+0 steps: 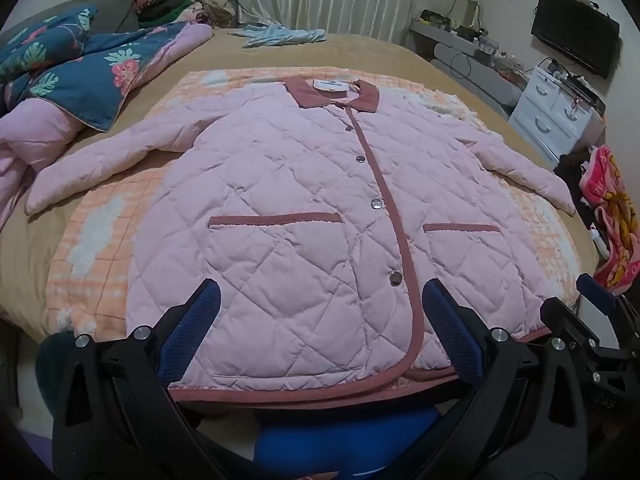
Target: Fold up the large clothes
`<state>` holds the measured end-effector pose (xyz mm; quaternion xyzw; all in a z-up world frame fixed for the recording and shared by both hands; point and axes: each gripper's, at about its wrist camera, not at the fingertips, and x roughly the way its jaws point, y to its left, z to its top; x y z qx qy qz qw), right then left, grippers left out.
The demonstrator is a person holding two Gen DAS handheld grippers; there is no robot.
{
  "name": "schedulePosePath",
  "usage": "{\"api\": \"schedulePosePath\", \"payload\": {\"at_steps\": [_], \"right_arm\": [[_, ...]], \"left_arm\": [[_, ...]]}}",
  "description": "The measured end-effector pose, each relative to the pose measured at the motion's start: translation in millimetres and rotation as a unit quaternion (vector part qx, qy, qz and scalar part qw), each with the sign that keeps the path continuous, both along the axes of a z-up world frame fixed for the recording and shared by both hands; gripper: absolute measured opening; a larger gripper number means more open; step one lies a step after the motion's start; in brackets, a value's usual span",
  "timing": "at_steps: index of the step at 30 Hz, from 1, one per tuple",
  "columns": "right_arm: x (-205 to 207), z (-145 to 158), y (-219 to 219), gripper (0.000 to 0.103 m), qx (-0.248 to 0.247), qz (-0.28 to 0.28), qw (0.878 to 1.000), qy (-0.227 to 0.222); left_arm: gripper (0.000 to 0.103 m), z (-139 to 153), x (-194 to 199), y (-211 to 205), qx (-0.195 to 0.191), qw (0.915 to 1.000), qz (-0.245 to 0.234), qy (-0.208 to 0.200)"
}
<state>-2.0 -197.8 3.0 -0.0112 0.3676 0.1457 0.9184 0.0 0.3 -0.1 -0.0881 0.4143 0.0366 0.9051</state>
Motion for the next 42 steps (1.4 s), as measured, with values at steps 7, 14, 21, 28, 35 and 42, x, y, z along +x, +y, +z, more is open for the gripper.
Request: {"api": "schedulePosePath", "payload": {"at_steps": [7, 14, 21, 28, 35, 42], "right_arm": [[-0.8, 0.6, -0.5, 0.099, 0.003, -0.001, 1.0, -0.002], [-1.6, 5.2, 1.6, 0.099, 0.002, -0.001, 1.0, -0.007], [-3.0, 4.5, -0.4, 0.099, 0.007, -0.001, 1.0, -0.005], [-2.8, 4.1, -0.5, 0.099, 0.009, -0.001, 1.0, -0.006], [-3.4, 4.1, -0.4, 0.099, 0.01, -0.001, 1.0, -0.003], [-3.5, 3.6, -0.8, 0.099, 0.011, -0.002, 1.0, -0.002]], "left_arm": [[0.094, 0.5, -0.4, -0.4, 0.001, 1.0, -0.002, 0.0], [0.095, 1.1, -1.5, -0.1, 0.001, 1.0, -0.009, 0.0], [0.095, 1.8, -1.7, -6.2, 0.003, 0.9999, -0.013, -0.002], [0.095, 3.5, -2.1, -7.9, 0.004, 0.9999, -0.015, -0.003], [0.095, 3.5, -2.6, -8.0, 0.003, 0.9999, -0.015, -0.003], [0.094, 3.9, -2.6, -8.2, 0.004, 0.9999, -0.014, -0.003]]}}
